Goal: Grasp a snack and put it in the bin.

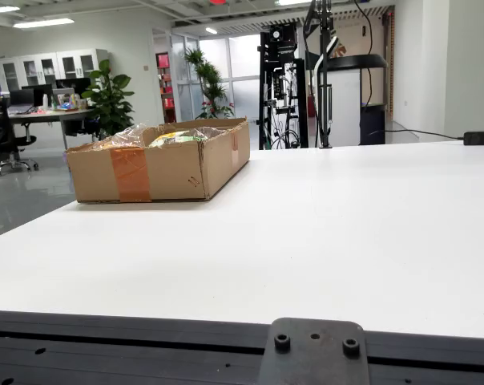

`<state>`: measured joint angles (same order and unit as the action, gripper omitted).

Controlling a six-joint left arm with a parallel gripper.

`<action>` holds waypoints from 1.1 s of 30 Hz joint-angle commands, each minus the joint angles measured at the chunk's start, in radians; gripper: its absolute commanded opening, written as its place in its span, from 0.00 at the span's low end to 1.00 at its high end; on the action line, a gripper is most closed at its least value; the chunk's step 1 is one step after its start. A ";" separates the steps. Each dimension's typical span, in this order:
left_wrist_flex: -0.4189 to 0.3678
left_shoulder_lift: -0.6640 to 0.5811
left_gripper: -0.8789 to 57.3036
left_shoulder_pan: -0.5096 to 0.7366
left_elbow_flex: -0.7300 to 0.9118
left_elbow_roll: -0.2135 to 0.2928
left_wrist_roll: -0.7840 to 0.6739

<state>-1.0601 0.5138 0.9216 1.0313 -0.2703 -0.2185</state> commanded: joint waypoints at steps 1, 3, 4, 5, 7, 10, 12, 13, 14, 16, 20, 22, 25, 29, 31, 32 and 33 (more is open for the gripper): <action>0.003 -0.033 0.02 0.064 0.044 0.007 0.030; 0.009 -0.050 0.02 0.094 0.068 0.016 0.045; 0.012 -0.058 0.02 0.108 0.081 0.024 0.054; 0.015 -0.066 0.02 0.121 0.094 0.032 0.062; 0.021 -0.082 0.02 0.146 0.117 0.048 0.077; 0.025 -0.103 0.02 0.180 0.148 0.077 0.101; 0.027 -0.117 0.02 0.201 0.168 0.093 0.112; 0.027 -0.124 0.02 0.211 0.178 0.100 0.117; 0.027 -0.131 0.02 0.221 0.188 0.107 0.121; 0.026 -0.145 0.02 0.239 0.207 0.117 0.129; 0.032 -0.181 0.01 0.270 0.257 0.137 0.141; 0.044 -0.204 0.01 0.281 0.287 0.149 0.147; 0.058 -0.233 0.01 0.295 0.325 0.166 0.157; 0.064 -0.254 0.01 0.314 0.353 0.183 0.180; 0.066 -0.260 0.02 0.322 0.360 0.192 0.198; 0.067 -0.262 0.02 0.326 0.362 0.195 0.205; 0.068 -0.264 0.02 0.328 0.364 0.198 0.211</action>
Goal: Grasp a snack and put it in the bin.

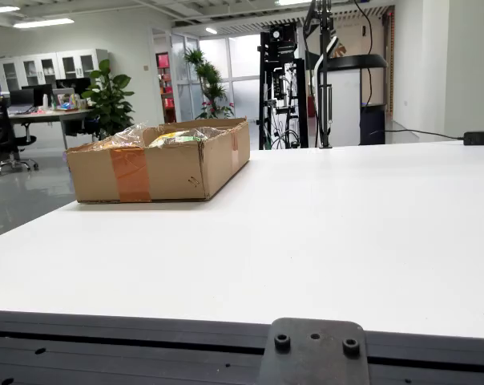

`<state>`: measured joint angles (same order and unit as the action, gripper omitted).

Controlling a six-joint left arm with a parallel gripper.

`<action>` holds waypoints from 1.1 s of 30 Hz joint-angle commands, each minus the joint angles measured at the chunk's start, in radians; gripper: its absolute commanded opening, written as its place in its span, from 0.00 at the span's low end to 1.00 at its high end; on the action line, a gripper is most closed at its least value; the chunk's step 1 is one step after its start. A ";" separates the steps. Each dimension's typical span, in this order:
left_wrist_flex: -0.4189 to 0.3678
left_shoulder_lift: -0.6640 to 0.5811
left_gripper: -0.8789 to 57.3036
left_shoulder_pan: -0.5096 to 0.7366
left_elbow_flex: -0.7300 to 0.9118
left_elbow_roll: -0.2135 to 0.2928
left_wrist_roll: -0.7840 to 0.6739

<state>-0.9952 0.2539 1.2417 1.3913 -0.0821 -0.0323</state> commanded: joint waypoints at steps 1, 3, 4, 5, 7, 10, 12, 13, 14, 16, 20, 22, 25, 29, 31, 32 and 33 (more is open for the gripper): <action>0.004 -0.005 0.02 0.010 0.006 0.013 0.029; 0.005 -0.007 0.02 0.012 0.008 0.017 0.037; 0.005 -0.007 0.02 0.012 0.009 0.020 0.040; 0.006 -0.008 0.02 0.011 0.010 0.023 0.044; 0.006 -0.009 0.03 0.008 0.011 0.027 0.048; 0.006 -0.009 0.03 0.001 0.011 0.036 0.055; 0.003 -0.010 0.04 -0.006 0.012 0.047 0.058; 0.001 -0.010 0.04 -0.008 0.012 0.052 0.057; -0.001 -0.010 0.04 -0.011 0.012 0.056 0.055; -0.006 -0.010 0.04 -0.014 0.012 0.061 0.045; -0.011 -0.010 0.04 -0.019 0.012 0.067 0.010; -0.012 -0.010 0.04 -0.022 0.012 0.068 -0.012; -0.012 -0.010 0.04 -0.027 0.012 0.068 -0.047; -0.010 -0.010 0.04 -0.040 0.012 0.068 -0.090; -0.010 -0.010 0.04 -0.048 0.012 0.067 -0.102; -0.009 -0.010 0.04 -0.052 0.012 0.067 -0.106; -0.009 -0.010 0.04 -0.057 0.012 0.066 -0.108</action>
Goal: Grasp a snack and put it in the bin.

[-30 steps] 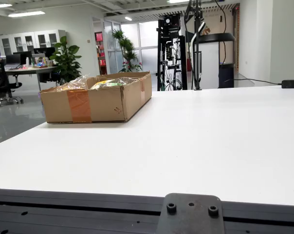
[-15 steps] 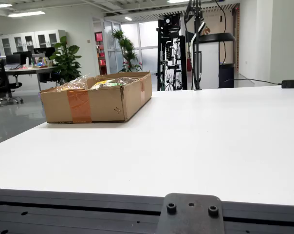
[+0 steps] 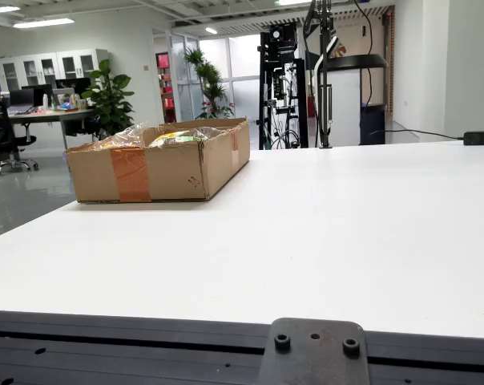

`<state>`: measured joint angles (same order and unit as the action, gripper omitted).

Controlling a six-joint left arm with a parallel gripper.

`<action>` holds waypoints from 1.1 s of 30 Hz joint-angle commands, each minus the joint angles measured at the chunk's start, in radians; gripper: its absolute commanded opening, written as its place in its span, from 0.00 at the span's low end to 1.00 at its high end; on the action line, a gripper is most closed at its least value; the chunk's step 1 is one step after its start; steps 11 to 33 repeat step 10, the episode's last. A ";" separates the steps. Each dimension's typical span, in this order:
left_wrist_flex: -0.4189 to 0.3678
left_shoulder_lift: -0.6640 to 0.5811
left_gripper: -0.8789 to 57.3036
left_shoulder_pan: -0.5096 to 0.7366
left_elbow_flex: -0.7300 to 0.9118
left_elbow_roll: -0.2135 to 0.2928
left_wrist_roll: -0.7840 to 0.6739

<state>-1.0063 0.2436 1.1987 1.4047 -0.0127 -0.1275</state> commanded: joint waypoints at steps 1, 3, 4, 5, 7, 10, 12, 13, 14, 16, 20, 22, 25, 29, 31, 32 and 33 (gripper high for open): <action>0.002 0.000 0.04 -0.019 -0.001 -0.003 -0.014; 0.003 0.000 0.04 -0.028 -0.001 -0.004 -0.015; 0.003 0.000 0.04 -0.033 -0.001 -0.004 -0.016; 0.004 0.000 0.04 -0.038 -0.001 -0.004 -0.016; 0.004 0.000 0.04 -0.048 -0.001 -0.005 -0.016; 0.004 0.000 0.04 -0.060 -0.001 -0.005 -0.015; 0.004 0.000 0.04 -0.060 -0.001 -0.005 -0.015; 0.004 0.000 0.04 -0.060 -0.001 -0.005 -0.015; 0.004 0.000 0.04 -0.060 -0.001 -0.005 -0.015; 0.004 0.000 0.04 -0.060 -0.001 -0.005 -0.015; 0.004 0.000 0.04 -0.060 -0.001 -0.005 -0.015; 0.004 0.000 0.04 -0.060 -0.001 -0.005 -0.015; 0.004 0.000 0.04 -0.060 -0.001 -0.005 -0.015; 0.004 0.000 0.04 -0.060 -0.001 -0.005 -0.015; 0.004 0.000 0.04 -0.060 -0.001 -0.005 -0.015; 0.004 0.000 0.04 -0.060 -0.001 -0.005 -0.015; 0.004 0.000 0.04 -0.060 -0.001 -0.005 -0.015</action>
